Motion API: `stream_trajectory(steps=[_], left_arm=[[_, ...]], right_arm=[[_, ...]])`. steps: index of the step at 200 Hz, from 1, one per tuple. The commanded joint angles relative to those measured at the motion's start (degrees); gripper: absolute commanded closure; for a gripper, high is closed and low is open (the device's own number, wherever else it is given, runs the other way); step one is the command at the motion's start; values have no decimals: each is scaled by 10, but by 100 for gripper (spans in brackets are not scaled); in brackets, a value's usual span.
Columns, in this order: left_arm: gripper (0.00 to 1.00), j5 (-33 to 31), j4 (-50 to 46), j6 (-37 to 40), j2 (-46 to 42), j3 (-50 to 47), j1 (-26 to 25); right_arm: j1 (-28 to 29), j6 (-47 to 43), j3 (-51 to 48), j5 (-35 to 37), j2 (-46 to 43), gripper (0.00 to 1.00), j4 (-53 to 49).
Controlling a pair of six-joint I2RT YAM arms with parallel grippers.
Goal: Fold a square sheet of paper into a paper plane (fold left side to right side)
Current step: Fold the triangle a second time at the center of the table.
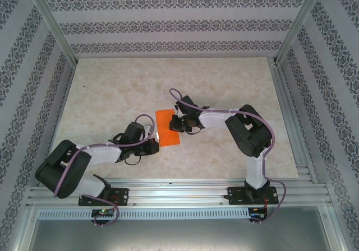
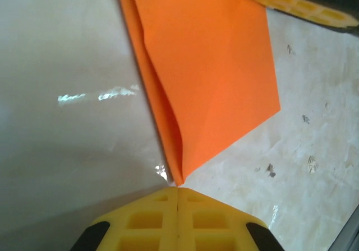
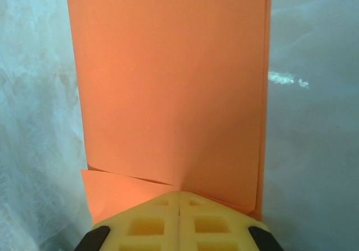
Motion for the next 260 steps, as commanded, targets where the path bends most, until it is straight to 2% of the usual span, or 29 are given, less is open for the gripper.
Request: stream_trajectory(steps=[1,35,86,156,209,260], left_arm=[[100,-20,-143,6,-33,-4,5],[99,-1,-166,17,-66,69,9],[100,47,-119,32,26,145,10],[100,28,-66,32,126,117,9],[100,6,-74,42,130,91,9],[100,-6,-84,47,125,88,9]], right_arm=[[-10,-12,-18,46,33,97,-37],[-9,-18,-3,48,30,97,-51],[-9,-18,-2,46,32,96,-51],[-8,-35,13,35,9,97,-63],[7,-57,30,-33,-44,96,-100],[39,-39,31,-75,-18,96,-94]])
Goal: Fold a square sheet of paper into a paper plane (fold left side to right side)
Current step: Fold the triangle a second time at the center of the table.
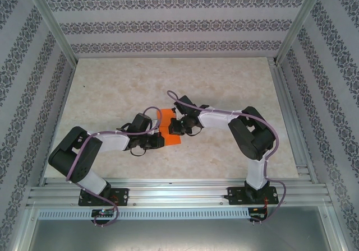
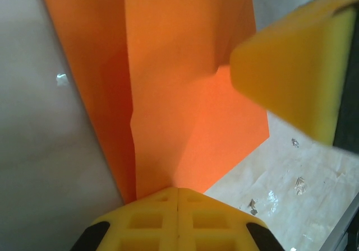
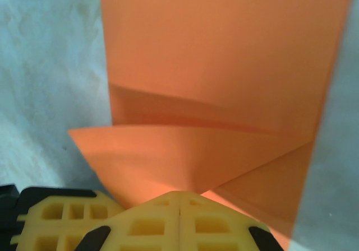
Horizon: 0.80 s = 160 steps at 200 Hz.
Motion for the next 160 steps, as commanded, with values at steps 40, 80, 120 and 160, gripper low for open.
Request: stream_trajectory(steps=[40,80,120,160], left_arm=[[100,-51,-47,22,14,-20,2],[100,-55,-47,23,14,-21,3],[100,-61,-54,25,10,-25,3],[100,-68,-55,28,13,-30,3]], right_arm=[[27,16,20,-48,37,96,20],[28,16,30,-31,58,96,7],[13,-7,33,4,65,96,-38],[-21,-44,39,36,61,96,-66]])
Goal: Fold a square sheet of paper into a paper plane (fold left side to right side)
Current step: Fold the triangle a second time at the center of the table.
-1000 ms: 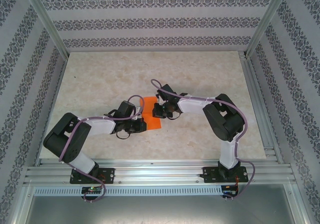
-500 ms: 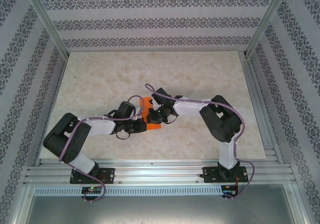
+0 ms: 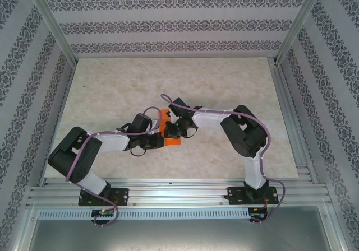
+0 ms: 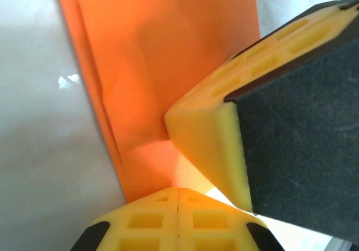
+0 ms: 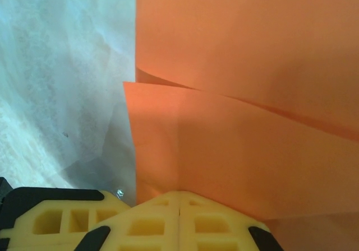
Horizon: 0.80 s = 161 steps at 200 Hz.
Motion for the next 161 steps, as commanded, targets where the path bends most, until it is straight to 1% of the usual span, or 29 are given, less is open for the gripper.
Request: stream_trajectory(steps=[1,43,91,125,144,152,161], left_arm=[[100,-60,-58,21,15,-28,2],[100,-59,-55,24,16,-33,3],[100,-59,-59,26,10,-32,3],[100,-55,-61,26,4,-28,3],[100,-45,-68,27,-10,-18,3],[98,-40,-73,28,-20,-11,3],[93,-33,-82,32,-33,3,3]], right_arm=[[-33,-37,4,63,13,96,-51],[-77,-64,11,71,14,96,-57],[-115,-86,-6,55,-8,93,-50],[-140,-114,-4,87,-25,93,-79],[-153,-124,-5,94,-55,92,-93],[-156,-127,-8,94,-76,90,-94],[-158,-128,-12,96,-101,86,-95]])
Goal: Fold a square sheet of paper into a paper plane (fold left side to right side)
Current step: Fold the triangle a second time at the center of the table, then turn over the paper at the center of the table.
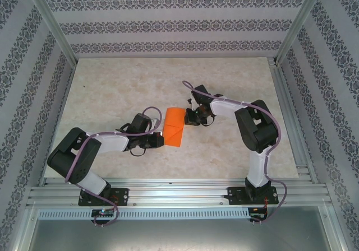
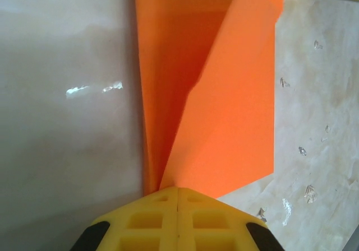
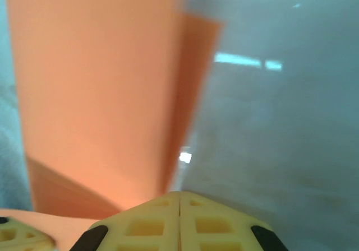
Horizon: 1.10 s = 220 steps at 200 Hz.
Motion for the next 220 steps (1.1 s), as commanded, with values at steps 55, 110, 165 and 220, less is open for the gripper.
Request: stream_trajectory(steps=[55,110,165,220], left_arm=[[60,14,-183,56,-108,125,20],[44,71,-180,128,-52,153,49],[46,94,-184,186,50,200,48],[76,94,-187,200,107,226,49]], right_arm=[[-33,-11,-132,19,-211,57,56],[-26,21,-216,-46,-226,53,163],[-24,43,-244,-73,-225,48,202],[-10,68,-243,-89,-205,47,240]])
